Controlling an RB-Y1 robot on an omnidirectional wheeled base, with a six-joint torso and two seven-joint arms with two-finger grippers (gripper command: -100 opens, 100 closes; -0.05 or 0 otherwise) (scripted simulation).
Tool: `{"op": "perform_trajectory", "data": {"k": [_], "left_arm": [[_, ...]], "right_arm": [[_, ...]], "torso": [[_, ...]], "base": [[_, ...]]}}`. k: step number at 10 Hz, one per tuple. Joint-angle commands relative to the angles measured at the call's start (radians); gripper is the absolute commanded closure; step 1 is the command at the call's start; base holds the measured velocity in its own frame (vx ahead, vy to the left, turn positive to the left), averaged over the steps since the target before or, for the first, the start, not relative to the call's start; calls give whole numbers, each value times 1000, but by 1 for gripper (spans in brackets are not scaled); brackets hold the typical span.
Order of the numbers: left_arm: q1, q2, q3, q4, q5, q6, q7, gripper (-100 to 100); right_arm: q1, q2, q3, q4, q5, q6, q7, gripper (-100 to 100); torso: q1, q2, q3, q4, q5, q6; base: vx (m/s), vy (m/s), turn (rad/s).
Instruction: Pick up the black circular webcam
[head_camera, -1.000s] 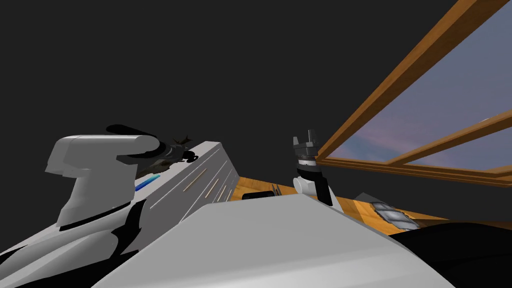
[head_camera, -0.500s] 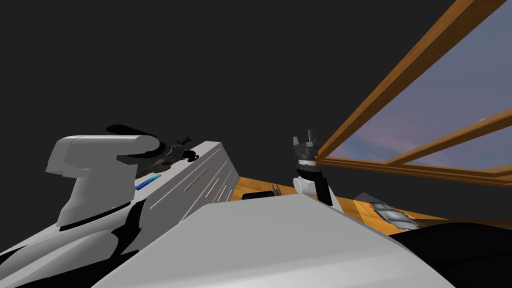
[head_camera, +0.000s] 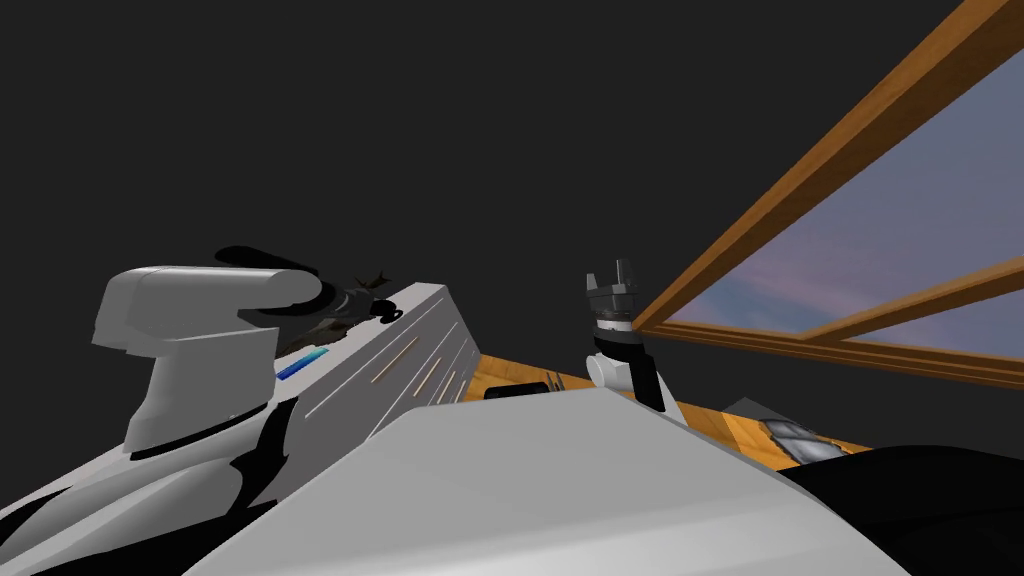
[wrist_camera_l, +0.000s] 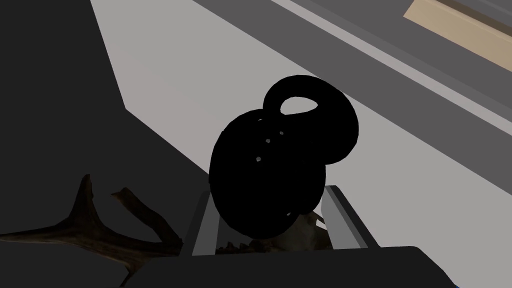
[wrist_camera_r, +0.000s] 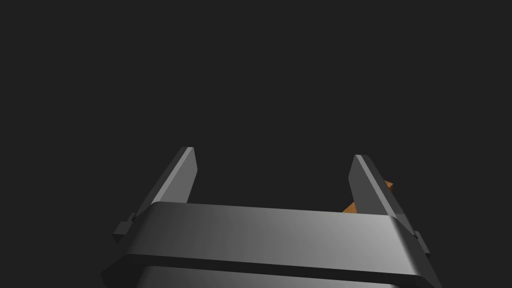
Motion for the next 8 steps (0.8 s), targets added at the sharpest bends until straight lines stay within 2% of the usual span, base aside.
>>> {"op": "perform_trajectory", "data": {"k": [1, 3, 4, 6, 7, 8], "left_arm": [[2, -8, 0, -50, 9, 32, 17, 100], [4, -22, -3, -114, 21, 83, 48, 100], [4, -22, -3, -128, 21, 83, 48, 100], [6, -36, -6, -190, 34, 135, 78, 100], [6, -36, -6, -207, 34, 135, 78, 100], [7, -43, -8, -246, 40, 161, 93, 100]], "right_arm": [[0, 0, 0, 0, 0, 0, 0, 0], [0, 0, 0, 0, 0, 0, 0, 0], [0, 0, 0, 0, 0, 0, 0, 0], [0, 0, 0, 0, 0, 0, 0, 0], [0, 0, 0, 0, 0, 0, 0, 0], [0, 0, 0, 0, 0, 0, 0, 0]], "torso": [[0, 0, 0, 0, 0, 0], [1, 1, 1, 0, 0, -1], [1, 1, 0, 0, 0, -1], [0, 1, 1, 1, -1, 0], [0, 1, 1, 1, -1, -1], [0, 2, 1, 0, 0, 0]], "base": [[38, 39, 57], [56, 47, 110], [44, 26, 36], [49, 29, 83], [42, 26, 37], [36, 23, 72]]}}
